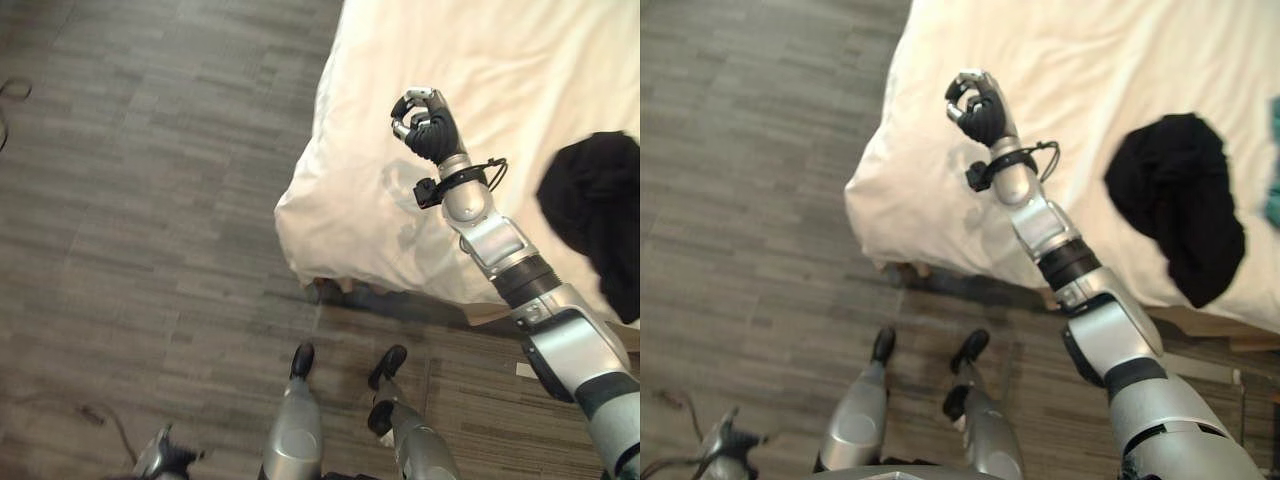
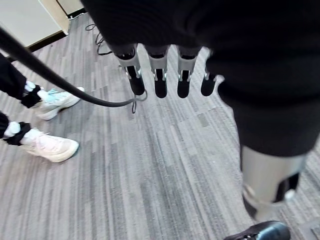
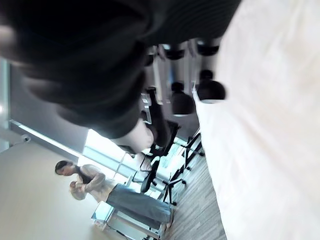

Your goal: Tidy up the quilt and then pick up the clothes from the bed and put them into the laundry hamper.

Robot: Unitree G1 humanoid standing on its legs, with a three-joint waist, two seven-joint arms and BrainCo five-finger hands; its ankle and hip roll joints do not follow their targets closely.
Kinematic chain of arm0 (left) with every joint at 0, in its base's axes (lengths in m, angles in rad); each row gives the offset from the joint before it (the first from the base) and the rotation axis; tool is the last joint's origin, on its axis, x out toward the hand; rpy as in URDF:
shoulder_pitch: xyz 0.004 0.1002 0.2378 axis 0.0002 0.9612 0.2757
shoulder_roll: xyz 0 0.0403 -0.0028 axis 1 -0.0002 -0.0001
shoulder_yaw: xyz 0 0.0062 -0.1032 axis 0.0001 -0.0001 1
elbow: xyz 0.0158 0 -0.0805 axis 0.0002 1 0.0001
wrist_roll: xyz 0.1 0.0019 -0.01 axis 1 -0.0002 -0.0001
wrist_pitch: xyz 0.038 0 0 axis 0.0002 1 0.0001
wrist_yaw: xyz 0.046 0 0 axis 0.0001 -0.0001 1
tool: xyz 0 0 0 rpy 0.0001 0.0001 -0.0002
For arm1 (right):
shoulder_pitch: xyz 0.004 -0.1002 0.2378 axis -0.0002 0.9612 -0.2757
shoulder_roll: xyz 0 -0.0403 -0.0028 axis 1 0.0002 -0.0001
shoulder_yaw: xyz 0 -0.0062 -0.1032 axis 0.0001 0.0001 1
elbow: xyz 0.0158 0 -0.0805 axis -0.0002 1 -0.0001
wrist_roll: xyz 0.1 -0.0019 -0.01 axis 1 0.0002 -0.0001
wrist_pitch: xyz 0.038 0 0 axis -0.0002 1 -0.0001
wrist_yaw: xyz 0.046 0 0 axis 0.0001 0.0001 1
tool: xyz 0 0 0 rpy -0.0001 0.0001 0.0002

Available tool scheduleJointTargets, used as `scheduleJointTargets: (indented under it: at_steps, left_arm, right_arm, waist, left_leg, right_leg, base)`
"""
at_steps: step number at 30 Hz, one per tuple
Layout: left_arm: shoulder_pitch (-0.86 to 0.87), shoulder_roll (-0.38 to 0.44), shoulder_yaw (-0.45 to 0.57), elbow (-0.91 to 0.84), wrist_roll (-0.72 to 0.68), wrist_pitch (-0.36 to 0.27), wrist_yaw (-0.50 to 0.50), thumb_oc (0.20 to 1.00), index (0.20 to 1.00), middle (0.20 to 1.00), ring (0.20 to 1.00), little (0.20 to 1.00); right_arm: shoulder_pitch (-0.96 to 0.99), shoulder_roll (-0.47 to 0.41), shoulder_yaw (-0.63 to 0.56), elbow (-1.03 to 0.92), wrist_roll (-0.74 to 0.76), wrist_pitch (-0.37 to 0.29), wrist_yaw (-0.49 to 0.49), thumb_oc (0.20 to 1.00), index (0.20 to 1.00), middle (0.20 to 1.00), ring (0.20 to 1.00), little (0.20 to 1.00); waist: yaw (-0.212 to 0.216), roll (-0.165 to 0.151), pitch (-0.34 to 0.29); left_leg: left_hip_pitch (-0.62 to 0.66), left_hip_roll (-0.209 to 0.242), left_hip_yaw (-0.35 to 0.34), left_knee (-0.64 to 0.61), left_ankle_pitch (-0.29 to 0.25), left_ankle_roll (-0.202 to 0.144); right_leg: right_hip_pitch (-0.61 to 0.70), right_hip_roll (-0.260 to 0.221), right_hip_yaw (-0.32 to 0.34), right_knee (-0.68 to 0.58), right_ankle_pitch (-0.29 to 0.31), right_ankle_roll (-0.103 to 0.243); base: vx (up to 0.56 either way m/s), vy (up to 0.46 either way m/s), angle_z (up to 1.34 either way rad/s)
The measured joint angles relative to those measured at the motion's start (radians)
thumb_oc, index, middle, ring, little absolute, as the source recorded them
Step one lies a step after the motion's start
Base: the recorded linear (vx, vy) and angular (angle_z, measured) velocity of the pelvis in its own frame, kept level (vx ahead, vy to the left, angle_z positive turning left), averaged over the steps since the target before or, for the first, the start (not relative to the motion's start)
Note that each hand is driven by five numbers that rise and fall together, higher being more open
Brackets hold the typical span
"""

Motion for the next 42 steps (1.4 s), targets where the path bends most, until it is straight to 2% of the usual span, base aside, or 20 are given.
scheduleJointTargets:
  at_steps: [2, 4, 6, 10, 12, 15, 18, 19, 21, 22, 23, 24, 25, 27, 28, 33, 35, 38, 39, 42]
  left_arm:
    - [-0.077, 0.002, -0.062, -0.091, 0.001, -0.019, 0.011, 1.0, 1.0, 1.0, 1.0, 1.0]
    - [-0.112, 0.0, -0.089, -0.142, 0.001, -0.026, 0.014, 1.0, 1.0, 1.0, 1.0, 1.0]
    - [-0.139, -0.007, -0.124, -0.184, -0.008, -0.027, 0.028, 1.0, 1.0, 1.0, 1.0, 1.0]
    - [-0.181, -0.027, -0.14, -0.21, -0.011, -0.037, 0.038, 1.0, 1.0, 1.0, 1.0, 1.0]
    - [-0.21, -0.028, -0.151, -0.189, -0.011, -0.039, 0.037, 1.0, 1.0, 1.0, 1.0, 1.0]
    - [-0.268, -0.033, -0.155, -0.093, -0.01, -0.024, 0.033, 1.0, 1.0, 1.0, 1.0, 1.0]
    - [-0.269, -0.03, -0.135, -0.071, -0.007, -0.017, 0.032, 1.0, 1.0, 1.0, 1.0, 1.0]
    - [-0.269, -0.026, -0.123, -0.053, -0.008, -0.009, 0.032, 1.0, 1.0, 1.0, 1.0, 1.0]
    - [-0.254, -0.025, -0.114, -0.024, -0.008, 0.004, 0.034, 1.0, 1.0, 1.0, 1.0, 1.0]
    - [-0.234, -0.024, -0.117, -0.025, -0.007, 0.005, 0.034, 1.0, 1.0, 1.0, 1.0, 1.0]
    - [-0.218, -0.035, -0.119, -0.026, -0.007, 0.004, 0.031, 1.0, 1.0, 1.0, 1.0, 1.0]
    - [-0.221, -0.042, -0.119, -0.034, -0.007, 0.003, 0.032, 1.0, 1.0, 1.0, 1.0, 1.0]
    - [-0.235, -0.049, -0.12, -0.053, -0.007, 0.001, 0.032, 1.0, 1.0, 1.0, 1.0, 1.0]
    - [-0.253, -0.047, -0.13, -0.063, -0.007, -0.003, 0.032, 1.0, 1.0, 1.0, 1.0, 1.0]
    - [-0.255, -0.047, -0.136, -0.061, -0.007, -0.005, 0.037, 1.0, 1.0, 1.0, 1.0, 1.0]
    - [-0.265, -0.052, -0.169, -0.06, -0.006, -0.005, 0.035, 1.0, 1.0, 1.0, 1.0, 1.0]
    - [-0.272, -0.054, -0.169, -0.045, -0.004, -0.003, 0.034, 1.0, 1.0, 1.0, 1.0, 1.0]
    - [-0.287, -0.056, -0.168, -0.044, 0.005, -0.003, 0.035, 1.0, 1.0, 1.0, 1.0, 1.0]
    - [-0.285, -0.058, -0.168, -0.044, 0.005, 0.002, 0.034, 1.0, 1.0, 1.0, 1.0, 1.0]
    - [-0.28, -0.071, -0.175, -0.042, 0.005, 0.016, 0.026, 1.0, 1.0, 1.0, 1.0, 1.0]
  right_arm:
    - [-0.017, 0.045, 0.043, 0.071, 0.015, 0.01, -0.001, 0.2, 0.2, 0.2, 0.2, 0.2]
    - [-0.022, 0.09, 0.057, 0.135, 0.024, 0.001, -0.016, 0.2, 0.2, 0.2, 0.2, 0.2]
    - [-0.021, 0.154, 0.063, 0.15, 0.027, -0.05, -0.035, 0.2, 0.2, 0.2, 0.2, 0.2]
    - [0.033, 0.183, 0.135, 0.126, 0.025, -0.046, -0.015, 0.2, 0.2, 0.2, 0.2, 0.2]
    - [0.124, 0.239, 0.227, 0.11, 0.022, -0.044, 0.053, 0.2, 0.2, 0.2, 0.2, 0.2]
    - [0.313, 0.294, 0.431, 0.116, 0.025, 0.019, 0.198, 0.2, 0.2, 0.2, 0.2, 0.2]
    - [0.401, 0.293, 0.491, 0.097, 0.04, 0.045, 0.262, 0.2, 0.2, 0.2, 0.2, 0.2]
    - [0.402, 0.252, 0.485, 0.004, 0.072, 0.049, 0.28, 0.2, 0.2, 0.2, 0.2, 0.2]
    - [0.381, 0.158, 0.391, -0.267, 0.164, 0.023, 0.28, 0.2, 0.2, 0.2, 0.2, 0.2]
    - [0.348, 0.16, 0.341, -0.314, 0.189, -0.011, 0.273, 0.2, 0.2, 0.2, 0.2, 0.2]
    - [0.275, 0.162, 0.253, -0.333, 0.205, -0.051, 0.233, 0.2, 0.2, 0.2, 0.2, 0.2]
    - [0.227, 0.153, 0.207, -0.341, 0.207, -0.073, 0.208, 0.2, 0.2, 0.2, 0.2, 0.2]
    - [0.179, 0.13, 0.143, -0.332, 0.206, -0.097, 0.171, 0.2, 0.2, 0.2, 0.2, 0.2]
    - [0.152, 0.106, 0.1, -0.289, 0.195, -0.103, 0.127, 0.2, 0.2, 0.2, 0.2, 0.2]
    - [0.124, 0.083, 0.083, -0.232, 0.18, -0.102, 0.088, 0.2, 0.2, 0.2, 0.2, 0.2]
    - [0.184, -0.005, -0.078, -0.089, 0.144, -0.095, -0.03, 0.2, 0.2, 0.2, 0.2, 0.2]
    - [0.199, -0.007, -0.1, -0.097, 0.144, -0.104, -0.045, 0.2, 0.2, 0.2, 0.2, 0.2]
    - [0.303, 0.017, -0.164, -0.084, 0.145, -0.121, -0.066, 0.2, 0.2, 0.2, 0.2, 0.2]
    - [0.396, 0.031, -0.196, -0.049, 0.145, -0.133, -0.064, 0.2, 0.2, 0.2, 0.2, 0.2]
    - [0.569, 0.057, -0.266, 0.11, 0.149, -0.095, -0.061, 0.2, 0.2, 0.2, 0.2, 0.2]
  waist:
    - [0.03, 0.034, 0.064]
    - [0.031, 0.051, 0.097]
    - [0.027, 0.053, 0.103]
    - [0.016, 0.054, 0.102]
    - [0.012, 0.053, 0.1]
    - [0.02, 0.049, 0.097]
    - [0.012, 0.047, 0.096]
    - [-0.001, 0.039, 0.091]
    - [-0.027, 0.022, 0.078]
    - [-0.039, 0.019, 0.075]
    - [-0.056, 0.04, 0.068]
    - [-0.06, 0.063, 0.065]
    - [-0.07, 0.083, 0.065]
    - [-0.076, 0.075, 0.06]
    - [-0.071, 0.09, 0.062]
    - [-0.116, 0.108, 0.07]
    - [-0.16, 0.107, 0.071]
    - [-0.175, 0.102, 0.07]
    - [-0.197, 0.102, 0.07]
    - [-0.213, 0.095, 0.074]
  left_leg:
    - [-0.052, 0.005, -0.039, 0.03, -0.003, -0.005]
    - [-0.067, 0.008, -0.056, 0.03, -0.001, -0.01]
    - [-0.084, 0.012, -0.06, 0.039, -0.004, -0.014]
    - [-0.052, 0.012, -0.06, 0.038, -0.006, -0.015]
    - [-0.028, 0.007, -0.06, 0.037, -0.006, -0.016]
    - [-0.014, -0.001, -0.045, 0.04, -0.013, -0.007]
    - [-0.025, -0.011, -0.041, 0.067, -0.022, -0.001]
    - [-0.042, -0.019, -0.036, 0.102, -0.034, -0.002]
    - [-0.09, -0.019, -0.006, 0.177, -0.064, 0.004]
    - [-0.104, -0.015, 0.013, 0.193, -0.068, 0.008]
    - [-0.126, 0.035, 0.037, 0.191, -0.064, 0.026]
    - [-0.143, 0.059, 0.048, 0.19, -0.061, 0.031]
    - [-0.151, 0.064, 0.041, 0.173, -0.033, 0.018]
    - [-0.154, 0.036, 0.035, 0.157, -0.019, 0.008]
    - [-0.156, 0.05, 0.036, 0.147, -0.006, -0.007]
    - [-0.228, 0.069, 0.039, 0.144, 0.015, -0.015]
    - [-0.221, 0.069, 0.045, 0.147, 0.014, -0.016]
    - [-0.218, 0.069, 0.069, 0.187, -0.012, -0.011]
    - [-0.206, 0.068, 0.082, 0.211, -0.027, -0.003]
    - [-0.128, 0.061, 0.12, 0.209, -0.046, 0.005]
  right_leg:
    - [-0.017, 0.005, -0.025, 0.0, 0.015, -0.023]
    - [-0.023, 0.008, -0.04, 0.001, 0.01, -0.037]
    - [-0.034, 0.012, -0.041, 0.001, 0.015, -0.045]
    - [0.0, 0.011, -0.036, 0.001, 0.015, -0.045]
    - [0.023, 0.008, -0.025, 0.001, 0.015, -0.045]
    - [0.035, 0.0, 0.009, 0.001, 0.015, -0.045]
    - [0.032, -0.008, 0.016, 0.001, 0.011, -0.05]
    - [0.027, -0.009, 0.022, 0.001, 0.001, -0.054]
    - [-0.005, -0.006, 0.054, 0.0, 0.0, -0.052]
    - [-0.018, -0.007, 0.061, -0.001, -0.013, -0.041]
    - [-0.05, 0.003, 0.041, 0.029, -0.078, 0.0]
    - [-0.094, 0.005, 0.038, 0.105, -0.078, -0.02]
    - [-0.098, -0.026, 0.037, 0.181, -0.082, -0.018]
    - [-0.049, -0.076, 0.059, 0.175, -0.103, -0.011]
    - [-0.057, -0.054, 0.063, 0.158, -0.076, -0.033]
    - [-0.142, -0.039, 0.076, 0.174, -0.067, -0.048]
    - [-0.144, -0.037, 0.087, 0.177, -0.066, -0.049]
    - [-0.155, -0.04, 0.119, 0.212, -0.075, -0.06]
    - [-0.146, -0.042, 0.134, 0.224, -0.075, -0.061]
    - [-0.088, -0.055, 0.157, 0.223, -0.075, -0.061]
  base:
    - [0.03, -0.085, 0.43]
    - [0.0, -0.061, 0.28]
    - [-0.01, -0.017, 0.05]
    - [0.01, -0.012, 0.02]
    - [0.01, 0.004, 0.02]
    - [0.0, 0.007, -0.05]
    - [-0.03, 0.049, -0.06]
    - [-0.12, 0.106, -0.12]
    - [-0.09, 0.081, -0.43]
    - [-0.05, 0.036, -0.86]
    - [-0.05, 0.03, -0.86]
    - [-0.04, 0.024, -0.69]
    - [0.05, -0.012, -0.12]
    - [0.03, -0.006, 0.16]
    - [-0.01, 0.011, -0.06]
    - [-0.01, 0.023, -0.12]
    - [-0.02, 0.078, -0.08]
    - [0.02, 0.091, -0.23]
    - [0.0, 0.141, -0.24]
    - [0.04, 0.086, -0.26]
